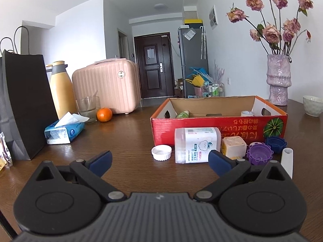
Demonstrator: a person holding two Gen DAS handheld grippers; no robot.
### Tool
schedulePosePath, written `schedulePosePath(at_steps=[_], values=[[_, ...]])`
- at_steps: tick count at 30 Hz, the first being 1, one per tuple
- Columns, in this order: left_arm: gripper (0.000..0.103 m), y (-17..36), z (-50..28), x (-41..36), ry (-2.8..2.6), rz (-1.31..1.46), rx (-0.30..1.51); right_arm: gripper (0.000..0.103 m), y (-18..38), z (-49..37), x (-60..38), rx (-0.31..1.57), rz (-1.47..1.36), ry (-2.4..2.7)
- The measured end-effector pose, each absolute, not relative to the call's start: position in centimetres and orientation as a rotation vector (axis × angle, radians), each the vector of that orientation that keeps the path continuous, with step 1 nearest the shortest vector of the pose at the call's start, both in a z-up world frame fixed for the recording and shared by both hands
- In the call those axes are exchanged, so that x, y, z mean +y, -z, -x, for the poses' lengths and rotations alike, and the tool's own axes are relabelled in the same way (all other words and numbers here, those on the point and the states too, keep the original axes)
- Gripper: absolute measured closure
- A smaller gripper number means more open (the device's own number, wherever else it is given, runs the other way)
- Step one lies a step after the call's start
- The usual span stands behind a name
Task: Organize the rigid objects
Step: 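Withdraw both tools from the box and move back over the table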
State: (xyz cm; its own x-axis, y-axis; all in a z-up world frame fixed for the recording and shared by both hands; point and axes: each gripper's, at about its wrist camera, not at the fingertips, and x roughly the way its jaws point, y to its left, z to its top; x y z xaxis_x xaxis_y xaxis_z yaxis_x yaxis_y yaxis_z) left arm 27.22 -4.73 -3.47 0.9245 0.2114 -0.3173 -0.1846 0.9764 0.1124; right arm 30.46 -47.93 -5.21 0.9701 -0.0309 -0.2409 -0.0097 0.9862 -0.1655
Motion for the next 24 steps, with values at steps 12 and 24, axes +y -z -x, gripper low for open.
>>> schedulePosePath(at_steps=[12,24], values=[[0.000,3.2,-26.9,-4.3,-0.209,-0.060,0.325,0.000,4.2,-29.7,-47.5,0.223,0.100,-0.024],[0.000,3.4,-26.0,-2.7,-0.233,-0.031,0.336,0.000,4.3,-30.8,-48.5,0.263,0.091,-0.016]])
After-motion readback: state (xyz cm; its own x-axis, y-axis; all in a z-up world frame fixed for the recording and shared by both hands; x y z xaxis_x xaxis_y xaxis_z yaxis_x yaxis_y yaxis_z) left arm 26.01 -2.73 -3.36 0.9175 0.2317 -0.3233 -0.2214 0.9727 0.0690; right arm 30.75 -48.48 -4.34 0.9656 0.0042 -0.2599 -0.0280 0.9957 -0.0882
